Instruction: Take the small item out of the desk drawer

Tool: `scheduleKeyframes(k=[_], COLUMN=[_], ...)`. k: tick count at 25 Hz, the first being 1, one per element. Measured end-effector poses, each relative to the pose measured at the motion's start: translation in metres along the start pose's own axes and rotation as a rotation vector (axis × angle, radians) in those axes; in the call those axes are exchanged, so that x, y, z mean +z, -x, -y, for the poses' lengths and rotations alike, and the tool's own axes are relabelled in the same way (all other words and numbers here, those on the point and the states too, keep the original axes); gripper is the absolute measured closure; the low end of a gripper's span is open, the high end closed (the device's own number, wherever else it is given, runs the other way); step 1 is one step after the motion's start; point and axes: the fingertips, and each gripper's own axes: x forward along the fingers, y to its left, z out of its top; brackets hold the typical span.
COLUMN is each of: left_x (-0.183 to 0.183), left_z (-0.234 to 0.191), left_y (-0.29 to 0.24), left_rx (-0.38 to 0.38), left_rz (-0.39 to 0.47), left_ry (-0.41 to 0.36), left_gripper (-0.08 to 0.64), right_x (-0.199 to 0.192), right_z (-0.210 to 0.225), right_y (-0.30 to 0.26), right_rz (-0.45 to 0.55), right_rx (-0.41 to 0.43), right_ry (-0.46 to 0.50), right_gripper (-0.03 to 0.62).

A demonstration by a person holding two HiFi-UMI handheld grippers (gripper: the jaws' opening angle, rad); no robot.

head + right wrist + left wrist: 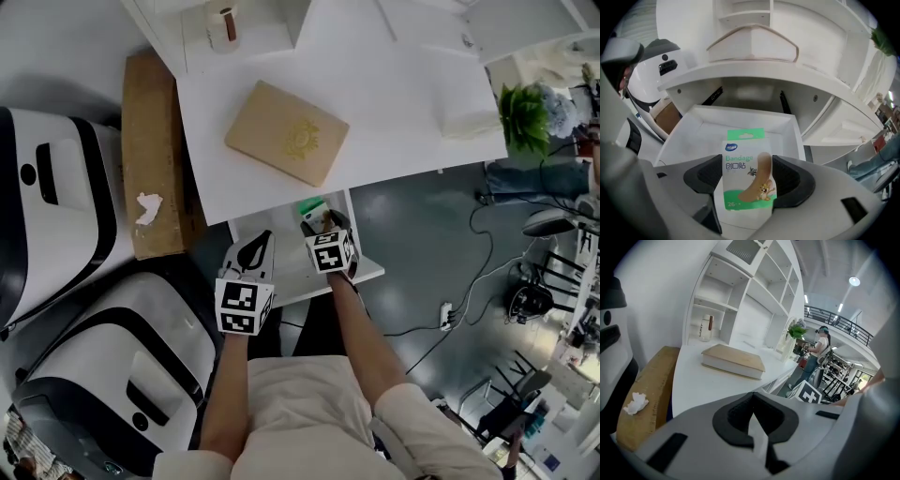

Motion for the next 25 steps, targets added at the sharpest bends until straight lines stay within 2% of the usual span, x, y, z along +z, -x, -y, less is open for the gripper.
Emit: scheduleKeyframes(k=[3,8,17,25], left_x=[0.003,0.001,-0.012,-0.006], left_z=[0.005,0.013,0.029,0.051], left_y=[0.004,0.008,0.002,0.016], left_rx=[-0.007,-0.02,-0.03,0.004], left_rz=[0.005,0.002,-0.021,-0.013], left_ry=[-0.004,-0.005,0.032,0.021], left_gripper=[0.543,0.543,0.543,0.543], right_x=[0.01,0.011,0.009,0.02], right_z=[0.002,0.005,0.018,0.012], right_y=[0.015,0.041,0.092,0.146], right_rz=[0.055,0.083,0.188,0.283], right_rx=[-0.006,-0.018,-0.068,-0.018], right_ry=[-0.048,-0.107,-0.206,-0.193], right_gripper=[0.247,0.247,0.247,0.247])
